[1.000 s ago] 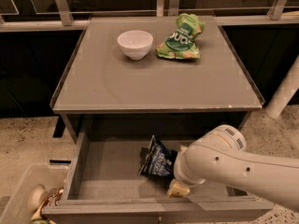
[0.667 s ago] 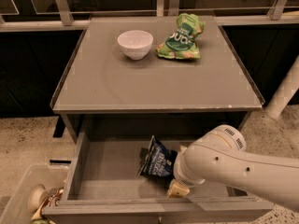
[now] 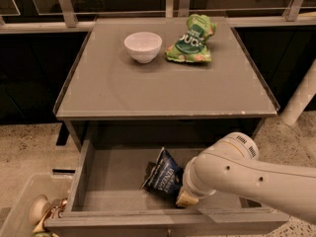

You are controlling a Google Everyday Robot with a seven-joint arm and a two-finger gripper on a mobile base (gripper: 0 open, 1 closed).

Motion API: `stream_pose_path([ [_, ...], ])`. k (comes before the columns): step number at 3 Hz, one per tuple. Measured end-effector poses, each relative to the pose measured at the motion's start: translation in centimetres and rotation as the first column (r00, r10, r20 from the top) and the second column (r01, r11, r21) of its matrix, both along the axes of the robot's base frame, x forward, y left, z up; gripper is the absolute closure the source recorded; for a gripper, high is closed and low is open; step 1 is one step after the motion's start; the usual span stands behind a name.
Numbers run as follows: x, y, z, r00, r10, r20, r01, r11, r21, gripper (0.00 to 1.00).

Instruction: Pick blue chip bag from top drawer and place on counter

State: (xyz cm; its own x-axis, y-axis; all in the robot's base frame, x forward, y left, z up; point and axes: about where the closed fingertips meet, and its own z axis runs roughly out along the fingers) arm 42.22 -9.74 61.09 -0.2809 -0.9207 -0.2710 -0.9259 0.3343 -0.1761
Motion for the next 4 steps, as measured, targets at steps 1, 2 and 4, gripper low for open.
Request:
stream_pose_path([
  [1,0.00,0.00,0.00,1.0000,0.000,0.000,0.000,1.000,0.000,0.65],
  [2,0.00,0.00,0.00,1.0000,0.000,0.000,0.000,1.000,0.000,0.88],
  [4,0.00,0.00,0.00,1.0000,0.000,0.000,0.000,1.000,0.000,1.00],
])
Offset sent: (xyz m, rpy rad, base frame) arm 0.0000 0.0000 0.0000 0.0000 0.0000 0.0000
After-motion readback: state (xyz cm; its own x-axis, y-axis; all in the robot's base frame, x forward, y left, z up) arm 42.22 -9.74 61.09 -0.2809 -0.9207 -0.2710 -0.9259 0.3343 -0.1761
